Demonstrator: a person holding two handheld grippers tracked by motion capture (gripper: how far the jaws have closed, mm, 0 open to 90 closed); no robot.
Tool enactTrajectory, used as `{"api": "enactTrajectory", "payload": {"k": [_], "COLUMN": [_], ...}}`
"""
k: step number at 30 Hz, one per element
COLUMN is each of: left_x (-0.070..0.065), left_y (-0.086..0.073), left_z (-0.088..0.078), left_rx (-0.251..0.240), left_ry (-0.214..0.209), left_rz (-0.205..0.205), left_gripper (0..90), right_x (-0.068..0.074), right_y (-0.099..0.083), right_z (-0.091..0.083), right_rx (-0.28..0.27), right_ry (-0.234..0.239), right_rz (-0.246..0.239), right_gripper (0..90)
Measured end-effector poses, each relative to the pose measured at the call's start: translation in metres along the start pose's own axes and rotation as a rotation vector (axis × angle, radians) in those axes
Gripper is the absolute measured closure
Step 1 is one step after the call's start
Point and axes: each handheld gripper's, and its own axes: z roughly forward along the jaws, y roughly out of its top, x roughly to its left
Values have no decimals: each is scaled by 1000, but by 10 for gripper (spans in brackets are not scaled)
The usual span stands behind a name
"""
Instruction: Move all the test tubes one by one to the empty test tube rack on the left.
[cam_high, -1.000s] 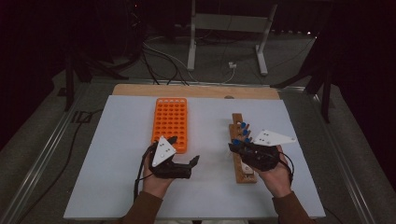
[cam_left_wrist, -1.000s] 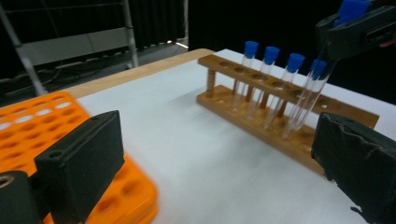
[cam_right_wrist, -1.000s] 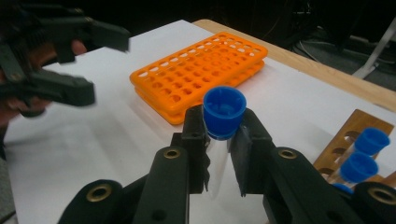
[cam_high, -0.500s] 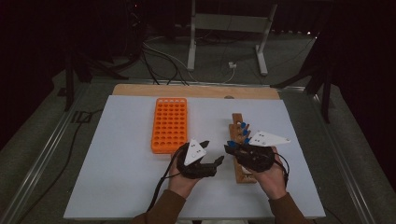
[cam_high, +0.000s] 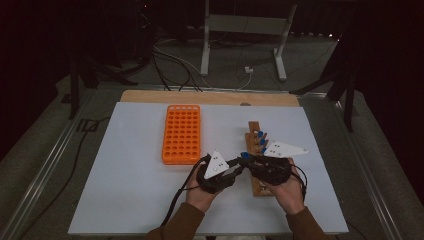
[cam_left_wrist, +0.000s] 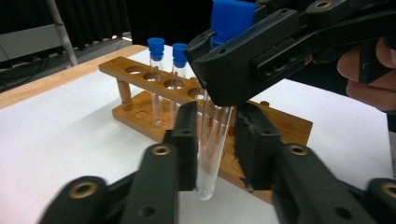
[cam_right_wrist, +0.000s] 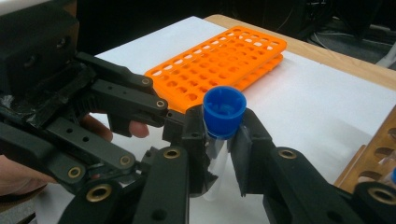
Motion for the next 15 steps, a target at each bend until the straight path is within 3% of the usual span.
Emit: {"api": "enactTrajectory", "payload": {"k": [4, 6, 7, 8, 9, 10, 11, 15], "left_x": [-1, 0, 2, 2, 5, 5, 6, 12], "left_y": [0, 0, -1, -1, -1, -1, 0, 0], "left_z": [-1, -1, -2, -2, -3, -3, -4, -8], "left_rx": [-1, 1, 3, 3, 1, 1, 2, -14], "left_ry": [2, 10, 17, 17, 27, 27, 32, 52], "left_rz": [22, 24, 19, 19, 15, 15, 13, -5], "left_gripper": [776, 780, 781, 781, 781, 781, 782, 782], "right_x": [0, -1, -3, -3, -5, -5, -7, -9], "right_y": [0, 0, 0, 0, 1, 1, 1, 2], "right_z": [0, -1, -3, -3, -5, -5, -7, -11], "right_rx": [-1, -7, -33, -33, -48, -48, -48, -72], "right_ry": [7, 15, 30, 30, 26, 26, 19, 11], "right_rz": [-1, 2, 16, 16, 18, 18, 21, 26], "right_gripper": [768, 726, 623, 623, 496, 496, 422, 331]}}
